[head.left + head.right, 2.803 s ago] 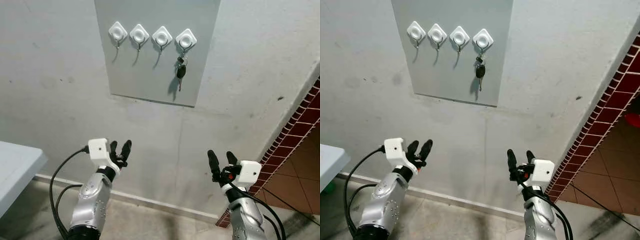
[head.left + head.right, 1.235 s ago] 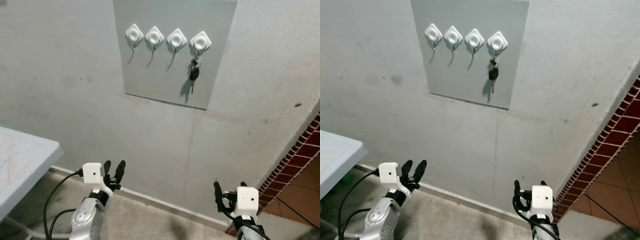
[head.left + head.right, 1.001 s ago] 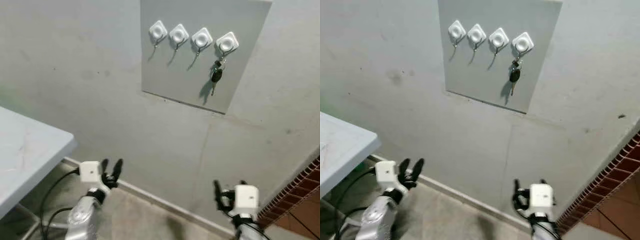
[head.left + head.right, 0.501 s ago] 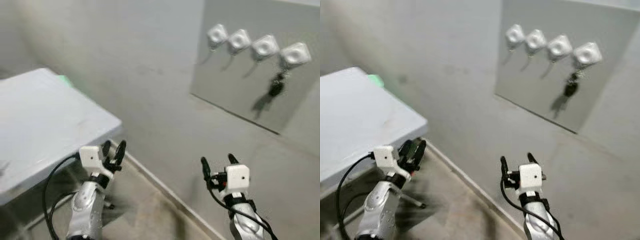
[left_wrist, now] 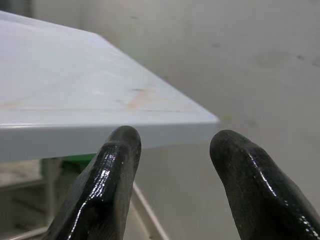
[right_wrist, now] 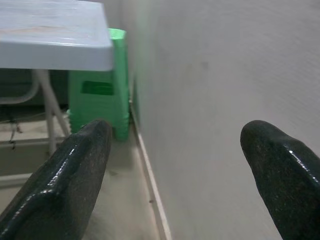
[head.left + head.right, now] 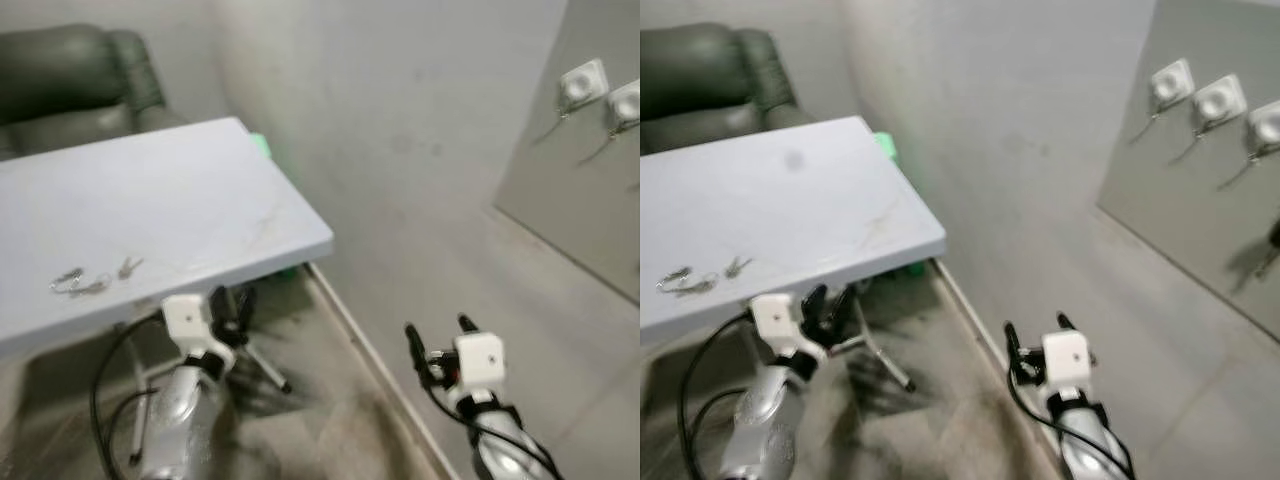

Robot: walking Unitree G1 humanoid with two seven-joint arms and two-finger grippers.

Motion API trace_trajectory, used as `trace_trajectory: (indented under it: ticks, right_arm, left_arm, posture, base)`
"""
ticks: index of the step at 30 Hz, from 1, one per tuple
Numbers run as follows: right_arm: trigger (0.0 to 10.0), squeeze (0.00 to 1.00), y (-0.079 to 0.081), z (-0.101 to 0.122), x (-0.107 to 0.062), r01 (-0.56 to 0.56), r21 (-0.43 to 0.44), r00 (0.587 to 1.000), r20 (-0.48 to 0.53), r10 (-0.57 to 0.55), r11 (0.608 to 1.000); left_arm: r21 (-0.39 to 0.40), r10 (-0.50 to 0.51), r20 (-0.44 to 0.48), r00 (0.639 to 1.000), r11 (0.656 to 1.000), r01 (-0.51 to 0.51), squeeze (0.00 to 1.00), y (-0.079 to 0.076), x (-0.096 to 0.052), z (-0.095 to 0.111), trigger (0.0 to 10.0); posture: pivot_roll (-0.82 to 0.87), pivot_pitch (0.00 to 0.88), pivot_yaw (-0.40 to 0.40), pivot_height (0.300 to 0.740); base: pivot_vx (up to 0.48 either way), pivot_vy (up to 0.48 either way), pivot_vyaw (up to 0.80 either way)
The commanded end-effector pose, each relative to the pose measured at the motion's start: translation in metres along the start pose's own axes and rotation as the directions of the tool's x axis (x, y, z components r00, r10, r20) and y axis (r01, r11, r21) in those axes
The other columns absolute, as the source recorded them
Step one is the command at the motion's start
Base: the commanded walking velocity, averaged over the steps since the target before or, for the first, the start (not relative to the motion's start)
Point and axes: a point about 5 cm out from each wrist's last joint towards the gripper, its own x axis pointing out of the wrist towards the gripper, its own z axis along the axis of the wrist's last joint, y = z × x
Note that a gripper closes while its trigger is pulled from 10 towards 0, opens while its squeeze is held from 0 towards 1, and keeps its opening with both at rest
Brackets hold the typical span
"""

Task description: Hang keys on a hook

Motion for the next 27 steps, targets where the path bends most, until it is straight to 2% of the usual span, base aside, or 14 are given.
trace_trajectory:
  ticks: [1, 4, 7, 15, 16, 27]
  right_arm:
    - [10.0, 0.00, 0.011, 0.013, 0.006, -0.033, 0.018, 0.998, 0.050, 0.032, 0.999]
    - [10.0, 0.00, 0.016, 0.017, 0.004, -0.052, 0.019, 0.997, 0.066, 0.051, 0.998]
    - [10.0, 0.00, 0.020, 0.022, 0.002, -0.067, 0.039, 0.995, 0.080, 0.064, 0.997]
    - [10.0, 0.00, 0.024, 0.032, 0.003, -0.069, 0.066, 0.992, 0.109, 0.062, 0.995]
    - [10.0, 0.00, 0.025, 0.035, 0.004, -0.072, 0.113, 0.990, 0.127, 0.058, 0.991]
    - [10.0, 0.00, 0.025, 0.041, 0.005, -0.076, 0.118, 0.989, 0.138, 0.060, 0.990]
  left_arm:
    - [0.037, 0.029, 0.018, 0.999, 0.999, -0.029, 0.00, 0.001, -0.006, 0.005, 10.0]
    - [0.024, 0.010, 0.029, 1.000, 1.000, -0.011, 0.00, -0.007, -0.013, 0.006, 10.0]
    - [0.011, 0.016, 0.042, 0.999, 1.000, -0.017, 0.00, -0.008, -0.016, 0.010, 10.0]
    - [0.003, 0.032, 0.062, 0.998, 0.999, -0.032, 0.00, -0.005, -0.014, 0.024, 10.0]
    - [-0.003, 0.034, 0.063, 0.997, 0.999, -0.034, 0.00, -0.005, -0.012, 0.025, 10.0]
    - [-0.029, 0.031, 0.045, 0.999, 0.999, -0.029, 0.00, -0.004, -0.007, 0.027, 10.0]
  posture:
    - [0.00, 0.000, 0.004, 0.740]
    - [0.00, 0.000, 0.005, 0.740]
    - [0.00, 0.000, 0.005, 0.740]
    - [0.01, 0.000, 0.005, 0.740]
    - [0.01, 0.000, 0.006, 0.740]
    - [0.01, 0.000, 0.009, 0.740]
  base:
    - [0.000, 0.000, 0.80]
    - [0.000, 0.000, 0.80]
    - [0.000, 0.000, 0.80]
    - [0.000, 0.000, 0.80]
    - [0.000, 0.000, 0.00]
    - [0.000, 0.000, 0.00]
